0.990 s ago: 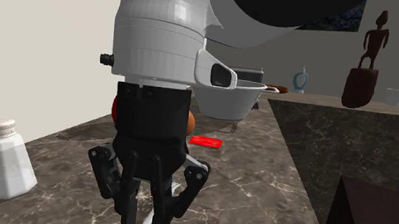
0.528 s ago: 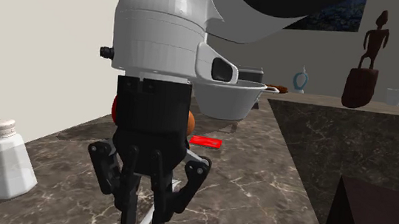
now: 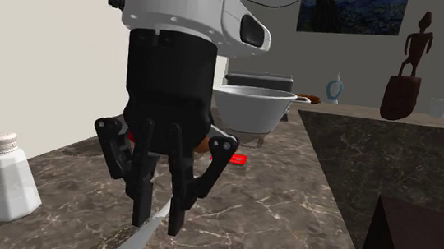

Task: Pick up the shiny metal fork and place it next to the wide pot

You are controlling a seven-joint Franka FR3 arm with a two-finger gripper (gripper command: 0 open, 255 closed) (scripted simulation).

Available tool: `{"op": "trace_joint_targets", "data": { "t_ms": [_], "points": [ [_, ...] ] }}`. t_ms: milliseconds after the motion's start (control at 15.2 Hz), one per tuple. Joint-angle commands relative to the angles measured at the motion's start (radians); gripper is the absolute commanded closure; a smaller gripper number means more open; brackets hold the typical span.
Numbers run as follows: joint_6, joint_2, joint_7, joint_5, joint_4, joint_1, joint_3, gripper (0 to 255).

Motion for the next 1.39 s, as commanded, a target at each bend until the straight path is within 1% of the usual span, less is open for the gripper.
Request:
{"op": "trace_joint_targets", "data": {
  "t_ms": [0,660,1320],
  "points": [
    [-0.023,-0.011,-0.002,0.006,0.012,-0.003,0.004,255],
    [-0.137,-0.061,-0.009,0.033,0.083,-0.011,0.019,255],
    [-0.26,-0.091,-0.008,0.049,0.18,-0.012,0.028,255]
  ]
}}
